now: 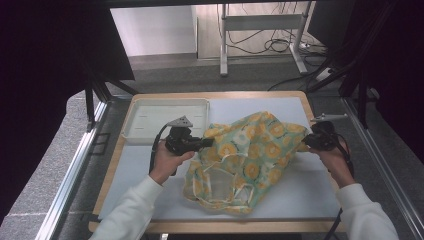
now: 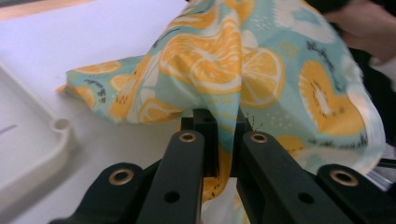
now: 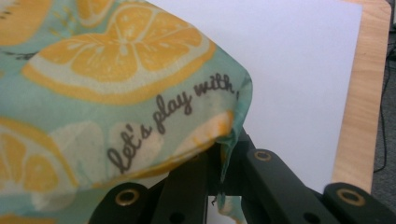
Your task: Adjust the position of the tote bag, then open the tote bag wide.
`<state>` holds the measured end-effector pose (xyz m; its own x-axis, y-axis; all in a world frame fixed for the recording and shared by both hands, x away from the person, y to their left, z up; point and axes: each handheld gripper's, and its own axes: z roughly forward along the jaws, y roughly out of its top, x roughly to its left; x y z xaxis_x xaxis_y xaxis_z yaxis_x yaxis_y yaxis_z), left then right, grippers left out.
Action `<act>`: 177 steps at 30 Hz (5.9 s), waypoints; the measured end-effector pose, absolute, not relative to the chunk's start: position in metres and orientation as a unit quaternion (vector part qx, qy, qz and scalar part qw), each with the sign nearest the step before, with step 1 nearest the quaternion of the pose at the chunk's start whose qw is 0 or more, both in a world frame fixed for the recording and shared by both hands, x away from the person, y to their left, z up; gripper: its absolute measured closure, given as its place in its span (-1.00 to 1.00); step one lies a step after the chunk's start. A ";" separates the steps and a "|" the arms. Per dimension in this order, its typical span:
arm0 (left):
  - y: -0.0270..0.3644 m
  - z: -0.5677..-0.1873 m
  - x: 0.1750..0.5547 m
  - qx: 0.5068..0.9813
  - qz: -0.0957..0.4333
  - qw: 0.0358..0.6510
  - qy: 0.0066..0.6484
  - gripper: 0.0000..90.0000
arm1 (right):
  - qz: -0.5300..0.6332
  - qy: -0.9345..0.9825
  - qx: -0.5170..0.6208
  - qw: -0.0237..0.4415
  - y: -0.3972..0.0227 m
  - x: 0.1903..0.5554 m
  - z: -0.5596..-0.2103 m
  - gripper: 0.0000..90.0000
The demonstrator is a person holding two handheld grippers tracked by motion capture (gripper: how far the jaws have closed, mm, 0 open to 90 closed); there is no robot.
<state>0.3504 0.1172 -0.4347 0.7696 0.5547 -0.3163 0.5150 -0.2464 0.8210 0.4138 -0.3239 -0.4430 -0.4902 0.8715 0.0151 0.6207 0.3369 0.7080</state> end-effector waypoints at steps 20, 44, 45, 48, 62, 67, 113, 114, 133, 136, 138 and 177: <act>0.094 -0.450 0.315 0.802 0.004 0.511 0.311 0.96 | 0.317 0.799 0.480 0.172 -0.304 0.481 -0.456 0.98; 0.099 -0.464 0.327 0.795 0.010 0.503 0.338 0.94 | 0.355 0.781 0.469 0.210 -0.328 0.439 -0.437 0.14; 0.099 -0.464 0.327 0.795 0.010 0.503 0.339 0.94 | 0.356 0.779 0.469 0.213 -0.330 0.434 -0.436 0.10; 0.098 -0.465 0.326 0.795 0.010 0.502 0.341 0.93 | 0.359 0.776 0.471 0.216 -0.337 0.420 -0.435 0.03; 0.098 -0.471 0.327 0.796 0.019 0.496 0.346 0.92 | 0.387 0.779 0.448 0.206 -0.340 0.356 -0.439 -0.10; 0.096 -0.472 0.326 0.798 0.022 0.491 0.347 0.91 | 0.393 0.782 0.441 0.201 -0.336 0.342 -0.442 -0.11; 0.094 -0.478 0.329 0.800 0.032 0.486 0.351 0.90 | 0.389 0.819 0.407 0.107 -0.277 0.281 -0.482 -0.23; 0.094 -0.478 0.329 0.800 0.032 0.486 0.351 0.90 | 0.377 0.822 0.409 0.121 -0.276 0.282 -0.484 -0.22; 0.092 -0.480 0.329 0.799 0.037 0.484 0.354 0.88 | 0.405 0.780 0.446 0.170 -0.316 0.257 -0.472 0.91; 0.089 -0.482 0.330 0.801 0.036 0.481 0.354 0.88 | 0.409 0.776 0.452 0.161 -0.326 0.251 -0.474 0.94; 0.087 -0.484 0.330 0.804 0.036 0.478 0.352 0.88 | 0.410 0.774 0.457 0.155 -0.332 0.251 -0.477 0.94; 0.068 -0.512 0.337 0.827 0.037 0.434 0.354 0.58 | 0.342 0.798 0.470 0.160 -0.341 0.270 -0.509 0.68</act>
<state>0.3368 0.0679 -0.5119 0.7461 0.6184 -0.2466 0.5542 -0.3716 0.7448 0.2698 -0.3414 -0.5089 -0.5063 0.8598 0.0663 0.6409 0.3238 0.6960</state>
